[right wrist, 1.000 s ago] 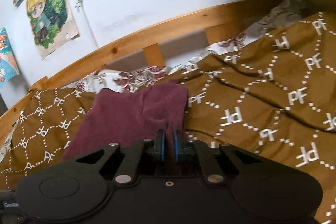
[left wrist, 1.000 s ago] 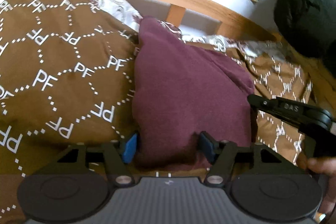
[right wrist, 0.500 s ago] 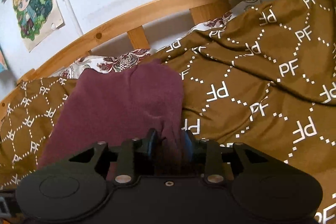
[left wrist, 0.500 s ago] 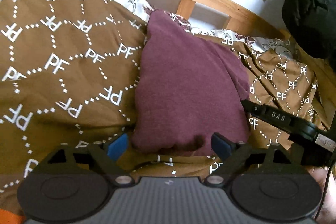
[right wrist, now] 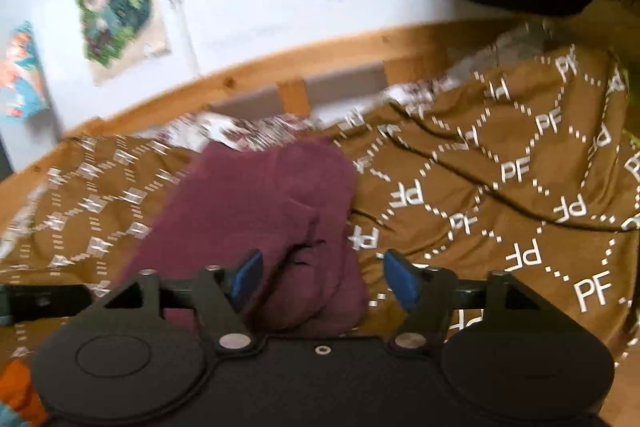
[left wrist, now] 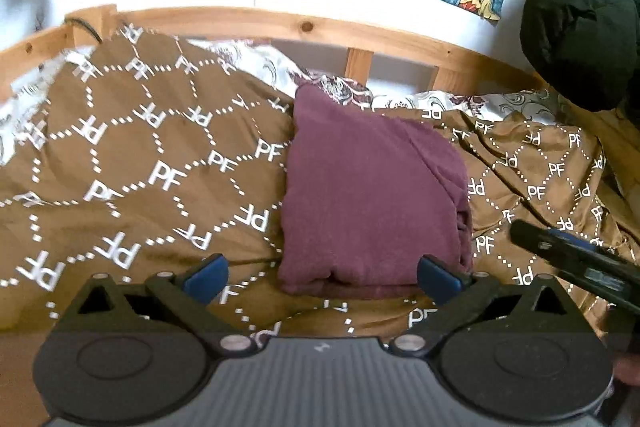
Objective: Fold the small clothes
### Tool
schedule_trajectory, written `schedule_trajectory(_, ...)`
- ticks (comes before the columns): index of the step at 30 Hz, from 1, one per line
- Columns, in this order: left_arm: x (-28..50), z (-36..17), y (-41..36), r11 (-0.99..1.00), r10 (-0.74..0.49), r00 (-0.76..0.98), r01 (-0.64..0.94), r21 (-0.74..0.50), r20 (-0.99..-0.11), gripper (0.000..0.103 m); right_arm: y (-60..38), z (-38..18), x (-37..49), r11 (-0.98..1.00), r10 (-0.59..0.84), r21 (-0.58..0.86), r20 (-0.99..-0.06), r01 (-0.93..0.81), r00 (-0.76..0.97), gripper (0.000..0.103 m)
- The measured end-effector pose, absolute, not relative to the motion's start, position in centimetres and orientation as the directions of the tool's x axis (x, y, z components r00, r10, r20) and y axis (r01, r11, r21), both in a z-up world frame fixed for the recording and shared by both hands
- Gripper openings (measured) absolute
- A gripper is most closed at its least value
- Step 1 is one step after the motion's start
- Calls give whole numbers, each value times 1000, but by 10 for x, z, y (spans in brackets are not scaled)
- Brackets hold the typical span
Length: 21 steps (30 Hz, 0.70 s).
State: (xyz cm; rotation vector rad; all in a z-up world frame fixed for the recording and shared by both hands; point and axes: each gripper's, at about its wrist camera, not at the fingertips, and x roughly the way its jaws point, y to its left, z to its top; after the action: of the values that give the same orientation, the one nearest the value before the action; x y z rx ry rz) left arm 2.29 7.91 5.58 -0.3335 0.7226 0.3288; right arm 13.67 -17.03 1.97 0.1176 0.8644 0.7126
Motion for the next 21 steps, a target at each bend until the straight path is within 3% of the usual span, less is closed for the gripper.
schedule_trajectory(2, 14, 60, 76, 900, 194, 713, -403, -167, -673, 102, -182, 36, 123, 734, 658, 388, -607, -557, 445, 89)
schedule_trajectory(5, -2, 64, 73, 895, 218, 726, -415, -162, -652, 102, -195, 59, 104, 694, 703, 383, -542, -609, 460, 101)
schedule_trajectory(9, -19, 65, 72, 887, 225, 730, -428, -175, -645, 102, -210, 81, 85, 663, 735, 380, -496, -645, 463, 102)
schedule_trajectory(21, -45, 53, 71, 904, 239, 730, -409, -128, -640, 102, -230, 79, 63, 708, 692, 378, -540, -596, 479, 102)
